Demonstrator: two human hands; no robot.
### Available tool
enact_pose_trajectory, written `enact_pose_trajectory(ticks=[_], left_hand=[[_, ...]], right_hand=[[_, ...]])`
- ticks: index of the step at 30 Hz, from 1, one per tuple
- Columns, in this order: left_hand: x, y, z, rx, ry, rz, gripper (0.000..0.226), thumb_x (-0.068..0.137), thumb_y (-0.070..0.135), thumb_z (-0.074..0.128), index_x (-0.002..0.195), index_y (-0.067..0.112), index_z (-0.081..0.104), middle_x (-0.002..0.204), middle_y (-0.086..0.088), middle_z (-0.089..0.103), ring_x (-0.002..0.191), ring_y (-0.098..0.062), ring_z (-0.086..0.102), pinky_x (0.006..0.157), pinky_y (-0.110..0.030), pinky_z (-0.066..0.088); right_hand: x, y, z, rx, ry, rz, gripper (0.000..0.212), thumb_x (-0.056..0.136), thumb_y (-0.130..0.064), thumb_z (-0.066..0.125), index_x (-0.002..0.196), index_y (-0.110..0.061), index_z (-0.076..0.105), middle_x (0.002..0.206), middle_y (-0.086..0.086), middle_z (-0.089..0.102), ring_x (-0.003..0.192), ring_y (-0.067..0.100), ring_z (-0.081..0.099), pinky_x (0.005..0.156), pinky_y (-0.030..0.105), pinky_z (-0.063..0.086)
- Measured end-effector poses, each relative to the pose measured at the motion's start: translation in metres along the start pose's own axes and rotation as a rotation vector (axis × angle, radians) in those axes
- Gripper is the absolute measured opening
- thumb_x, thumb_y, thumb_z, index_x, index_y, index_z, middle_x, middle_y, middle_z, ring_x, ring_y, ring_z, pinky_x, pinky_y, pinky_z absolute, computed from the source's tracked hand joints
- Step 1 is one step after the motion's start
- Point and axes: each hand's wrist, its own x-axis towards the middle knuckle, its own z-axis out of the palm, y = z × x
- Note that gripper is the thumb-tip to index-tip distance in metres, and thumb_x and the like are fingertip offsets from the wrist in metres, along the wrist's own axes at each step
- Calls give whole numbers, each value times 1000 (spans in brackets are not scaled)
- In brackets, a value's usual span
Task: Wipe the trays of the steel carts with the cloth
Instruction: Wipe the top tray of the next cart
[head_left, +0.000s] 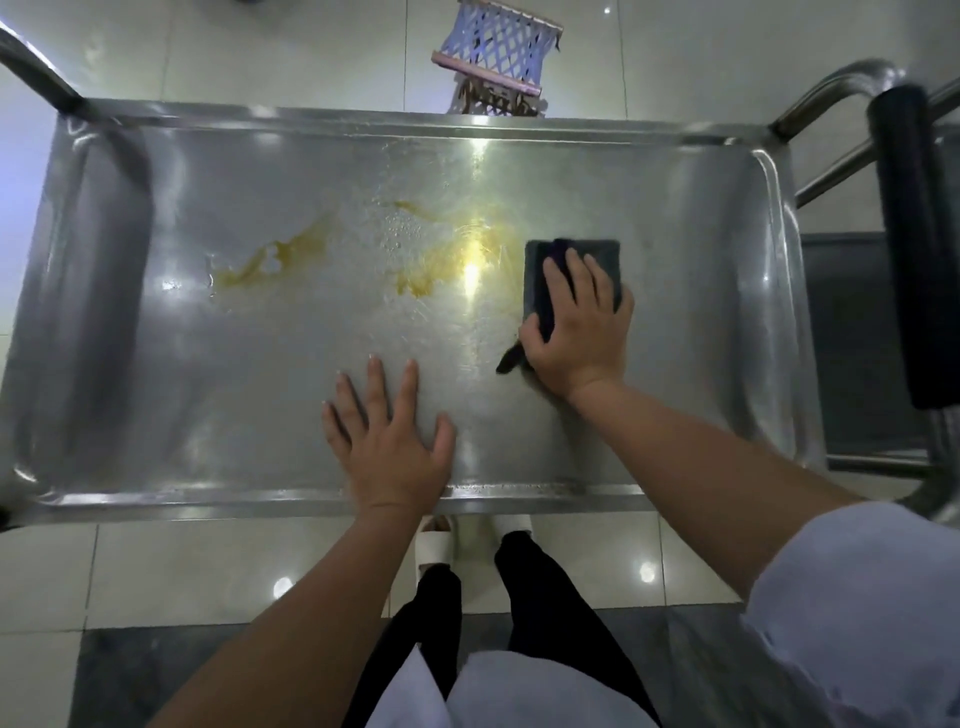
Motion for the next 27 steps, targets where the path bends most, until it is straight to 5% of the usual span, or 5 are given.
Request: enact_pose_trajectory(ticks=[9, 18, 27], left_hand=[[-3, 3, -6, -44, -48, -16, 73, 88, 60, 29, 156, 38, 15, 168, -1, -1, 152, -33, -11, 121, -55, -6], [-4, 3, -4, -25, -42, -6, 71, 90, 59, 27, 157, 38, 12, 168, -1, -1, 152, -33, -11, 121, -55, -5], [0, 3, -2, -21, -17, -4, 72, 90, 60, 29, 157, 38, 14, 168, -2, 1, 153, -33, -9, 122, -55, -3]], right_hand=[[-134, 10, -5, -43, -102, 22, 69, 89, -45, 37, 152, -17, 35, 160, 9, 31, 148, 26, 22, 112, 59, 24], [-132, -7, 3, -85, -142, 141, 71, 90, -41, 34, 157, -19, 22, 165, 9, 20, 152, 25, 12, 114, 65, 18], [-59, -17, 9, -43, -26, 103, 71, 84, -40, 46, 151, -17, 40, 159, 10, 34, 148, 28, 27, 110, 60, 26]])
